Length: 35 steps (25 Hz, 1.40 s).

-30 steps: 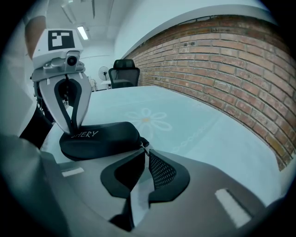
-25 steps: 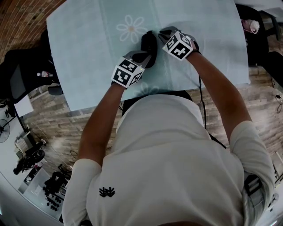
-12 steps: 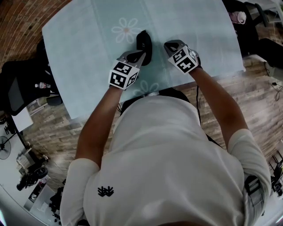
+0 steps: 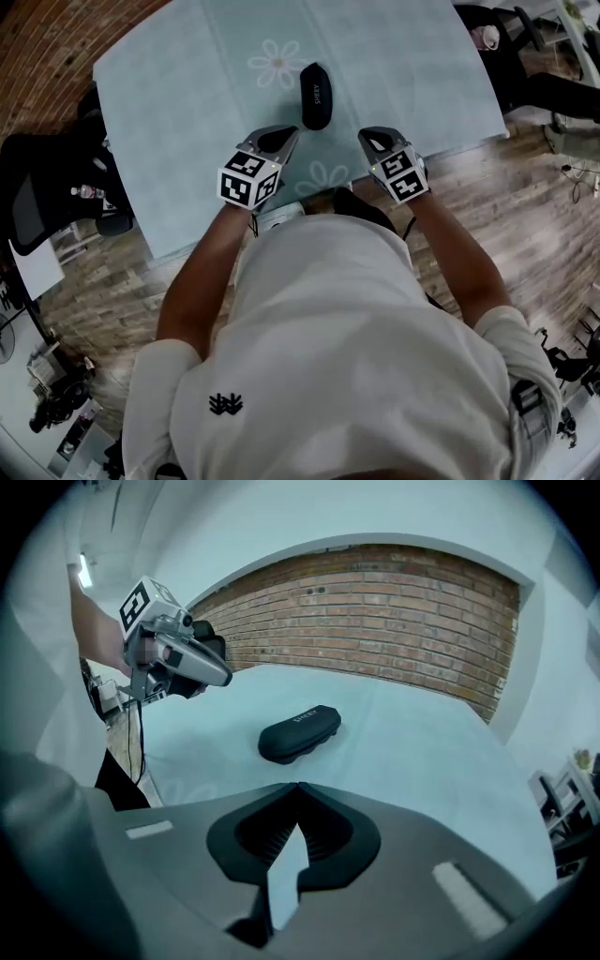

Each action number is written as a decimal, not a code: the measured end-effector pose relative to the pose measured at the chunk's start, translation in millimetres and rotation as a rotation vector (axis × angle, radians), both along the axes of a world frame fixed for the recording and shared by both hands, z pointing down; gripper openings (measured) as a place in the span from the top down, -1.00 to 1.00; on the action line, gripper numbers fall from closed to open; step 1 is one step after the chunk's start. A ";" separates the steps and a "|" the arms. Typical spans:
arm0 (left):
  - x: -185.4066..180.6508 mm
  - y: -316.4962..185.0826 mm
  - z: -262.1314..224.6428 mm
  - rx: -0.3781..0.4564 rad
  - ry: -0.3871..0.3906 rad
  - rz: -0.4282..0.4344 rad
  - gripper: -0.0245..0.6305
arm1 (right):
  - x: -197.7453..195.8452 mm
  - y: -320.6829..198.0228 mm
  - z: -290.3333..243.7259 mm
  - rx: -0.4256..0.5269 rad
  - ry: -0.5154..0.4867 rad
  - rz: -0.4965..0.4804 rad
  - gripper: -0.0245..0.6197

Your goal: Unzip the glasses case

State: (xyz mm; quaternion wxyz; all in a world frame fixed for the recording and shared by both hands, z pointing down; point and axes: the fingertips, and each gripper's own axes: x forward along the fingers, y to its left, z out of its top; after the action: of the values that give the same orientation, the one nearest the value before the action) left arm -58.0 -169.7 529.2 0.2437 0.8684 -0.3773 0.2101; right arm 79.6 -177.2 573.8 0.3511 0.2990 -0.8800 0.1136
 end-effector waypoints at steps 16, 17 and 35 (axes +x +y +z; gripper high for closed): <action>-74.8 139.4 -55.1 0.059 0.130 0.003 0.76 | -27.5 149.0 -57.0 0.038 -0.058 0.121 0.92; -77.9 146.9 -55.5 0.059 0.118 0.012 0.76 | -30.3 157.3 -59.6 0.038 -0.064 0.123 0.92; -93.3 189.5 -52.4 0.070 0.126 0.045 0.76 | -51.2 202.6 -87.1 0.065 -0.105 0.167 0.92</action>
State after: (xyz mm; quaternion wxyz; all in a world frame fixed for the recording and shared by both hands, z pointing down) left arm -151.3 19.8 476.8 0.2317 0.8961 -0.3487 0.1470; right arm 28.4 25.4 486.8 0.2837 0.3761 -0.8726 0.1292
